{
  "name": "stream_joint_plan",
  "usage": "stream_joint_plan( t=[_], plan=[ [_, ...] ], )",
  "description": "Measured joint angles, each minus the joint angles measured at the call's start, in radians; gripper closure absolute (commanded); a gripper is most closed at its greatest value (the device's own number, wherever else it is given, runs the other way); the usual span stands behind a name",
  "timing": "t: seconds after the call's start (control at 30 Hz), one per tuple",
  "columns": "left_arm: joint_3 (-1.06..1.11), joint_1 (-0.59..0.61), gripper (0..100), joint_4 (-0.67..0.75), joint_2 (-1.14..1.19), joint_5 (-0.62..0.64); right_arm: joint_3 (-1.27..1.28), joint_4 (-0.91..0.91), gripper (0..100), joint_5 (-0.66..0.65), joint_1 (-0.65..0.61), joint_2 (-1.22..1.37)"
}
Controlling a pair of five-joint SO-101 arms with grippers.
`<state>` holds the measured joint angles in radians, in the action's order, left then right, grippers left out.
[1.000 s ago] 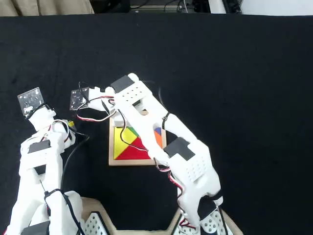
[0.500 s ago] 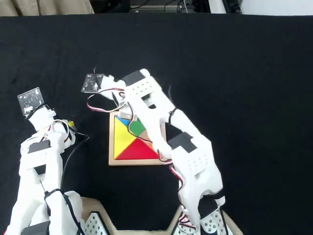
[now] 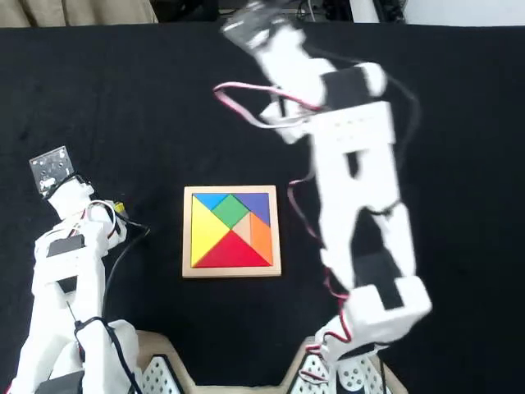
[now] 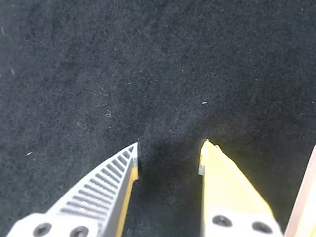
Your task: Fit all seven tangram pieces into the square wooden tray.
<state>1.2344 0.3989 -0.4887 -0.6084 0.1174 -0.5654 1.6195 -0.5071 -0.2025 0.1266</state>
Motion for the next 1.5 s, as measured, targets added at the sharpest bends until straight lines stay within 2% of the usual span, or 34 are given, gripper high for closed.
stream_joint_plan(
  t=[0.2, 0.37, 0.53, 0.63, 0.87, 0.97, 1.1, 1.23, 1.33, 1.5],
  plan=[
    [-0.129, -0.051, 79, -0.026, -0.061, 0.000, 0.005, 0.009, 98.7, 0.137, 0.190, -0.153],
    [-0.428, -0.051, 79, -0.095, -0.288, -0.012, 0.005, 0.009, 98.7, 0.155, 0.210, -0.341],
    [-0.605, -0.229, 79, -0.189, -0.565, -0.221, 0.018, 0.023, 98.7, 0.157, 0.169, -0.591],
    [-0.611, -0.282, 79, -0.249, -0.715, -0.285, 0.075, 0.040, 98.7, 0.157, 0.141, -0.744],
    [-0.557, -0.290, 79, -0.417, -1.065, -0.301, 0.390, 0.025, 98.8, 0.157, 0.133, -1.152],
    [-0.483, -0.290, 79, -0.442, -1.201, -0.301, 0.580, -0.058, 98.7, 0.157, 0.132, -1.373],
    [-0.365, -0.292, 79, -0.483, -1.200, -0.301, 0.930, -0.259, 98.7, 0.157, 0.133, -1.685],
    [-0.135, -0.292, 79, -0.376, -1.206, -0.301, 1.363, -0.542, 98.7, 0.158, 0.130, -1.918],
    [0.066, -0.249, 79, -0.204, -1.208, -0.301, 1.642, -0.717, 98.7, 0.158, 0.133, -1.930],
    [0.405, -0.189, 79, 0.115, -1.206, -0.302, 1.877, -0.876, 98.7, 0.157, 0.178, -1.932]
  ],
)
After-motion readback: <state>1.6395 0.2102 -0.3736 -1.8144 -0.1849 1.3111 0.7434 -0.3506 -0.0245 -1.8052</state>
